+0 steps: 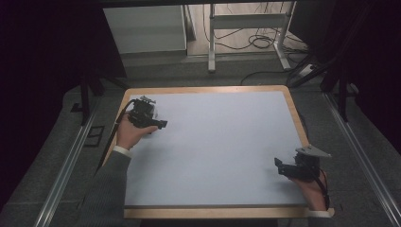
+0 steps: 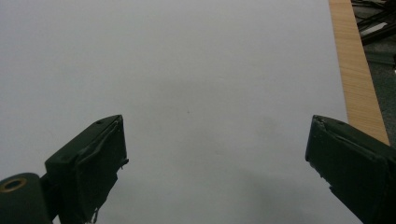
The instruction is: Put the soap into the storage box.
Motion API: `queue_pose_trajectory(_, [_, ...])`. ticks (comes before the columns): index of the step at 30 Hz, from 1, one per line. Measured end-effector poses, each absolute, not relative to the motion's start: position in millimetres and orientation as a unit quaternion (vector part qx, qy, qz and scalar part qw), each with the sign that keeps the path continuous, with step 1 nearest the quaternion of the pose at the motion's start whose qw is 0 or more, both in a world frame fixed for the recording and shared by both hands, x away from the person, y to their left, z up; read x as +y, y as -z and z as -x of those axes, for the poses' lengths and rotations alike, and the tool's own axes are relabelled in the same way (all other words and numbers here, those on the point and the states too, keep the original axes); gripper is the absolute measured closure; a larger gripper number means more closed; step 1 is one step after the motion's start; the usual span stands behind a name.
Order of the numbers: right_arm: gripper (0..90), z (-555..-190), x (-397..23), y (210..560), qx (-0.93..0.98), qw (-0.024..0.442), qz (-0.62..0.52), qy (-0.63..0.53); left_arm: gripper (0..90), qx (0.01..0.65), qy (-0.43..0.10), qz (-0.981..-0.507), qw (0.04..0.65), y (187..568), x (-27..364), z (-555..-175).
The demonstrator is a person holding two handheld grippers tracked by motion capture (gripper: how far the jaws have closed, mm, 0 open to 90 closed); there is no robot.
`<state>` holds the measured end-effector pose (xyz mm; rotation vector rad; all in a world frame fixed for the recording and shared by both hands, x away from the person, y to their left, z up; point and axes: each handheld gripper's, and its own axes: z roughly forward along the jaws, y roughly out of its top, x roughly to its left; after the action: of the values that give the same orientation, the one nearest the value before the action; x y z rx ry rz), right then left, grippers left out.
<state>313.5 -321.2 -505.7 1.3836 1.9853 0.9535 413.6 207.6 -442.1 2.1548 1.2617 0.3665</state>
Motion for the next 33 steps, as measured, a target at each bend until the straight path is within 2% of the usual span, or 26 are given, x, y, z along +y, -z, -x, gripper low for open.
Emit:
queue_pose_trajectory(14, [5.2, -324.2, -311.7, 500.2, 0.742, 0.266, -0.496, -0.364, 26.1, 0.43, -0.124, -0.835, 0.32, 470.6, 195.3, -358.7])
queue_pose_trajectory(27, [5.3, -326.0, -311.5, 498.3, 0.744, 0.268, -0.492, -0.364, 25.7, 0.437, -0.107, -0.837, 0.311, 510.5, 196.5, -328.6])
queue_pose_trajectory(33, [5.5, -322.4, -315.0, 498.9, 0.741, 0.271, -0.497, -0.362, 25.6, 0.442, -0.1, -0.828, 0.329, 519.6, 198.7, -321.8])
